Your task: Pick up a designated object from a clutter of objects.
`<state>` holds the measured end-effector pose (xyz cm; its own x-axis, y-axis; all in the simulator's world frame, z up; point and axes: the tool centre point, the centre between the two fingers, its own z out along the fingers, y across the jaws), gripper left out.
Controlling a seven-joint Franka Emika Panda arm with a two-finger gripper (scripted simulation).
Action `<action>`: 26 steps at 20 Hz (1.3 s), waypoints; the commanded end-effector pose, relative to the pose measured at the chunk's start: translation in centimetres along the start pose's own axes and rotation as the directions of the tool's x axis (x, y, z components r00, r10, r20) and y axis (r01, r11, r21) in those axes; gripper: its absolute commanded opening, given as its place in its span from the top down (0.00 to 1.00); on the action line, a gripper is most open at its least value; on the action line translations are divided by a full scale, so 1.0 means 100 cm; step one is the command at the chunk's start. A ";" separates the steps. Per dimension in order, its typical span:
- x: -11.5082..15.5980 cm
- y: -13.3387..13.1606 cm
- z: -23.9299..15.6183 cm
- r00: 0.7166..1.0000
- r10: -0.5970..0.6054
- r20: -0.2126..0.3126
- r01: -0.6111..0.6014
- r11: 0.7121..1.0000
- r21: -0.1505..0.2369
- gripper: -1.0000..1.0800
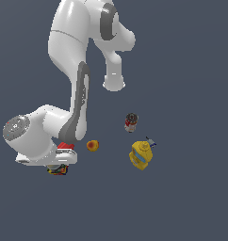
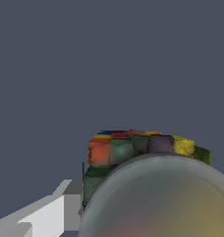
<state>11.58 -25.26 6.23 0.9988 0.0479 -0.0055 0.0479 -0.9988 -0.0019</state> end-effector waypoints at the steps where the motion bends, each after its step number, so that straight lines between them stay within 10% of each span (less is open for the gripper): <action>1: -0.001 -0.004 -0.008 1.000 -0.001 -0.004 0.001 1.000 -0.001 1.00; 26: -0.078 -0.124 -0.159 1.000 -0.001 -0.005 0.001 1.000 -0.001 1.00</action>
<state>3.81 -14.09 20.84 0.9988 0.0490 -0.0046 0.0490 -0.9988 -0.0023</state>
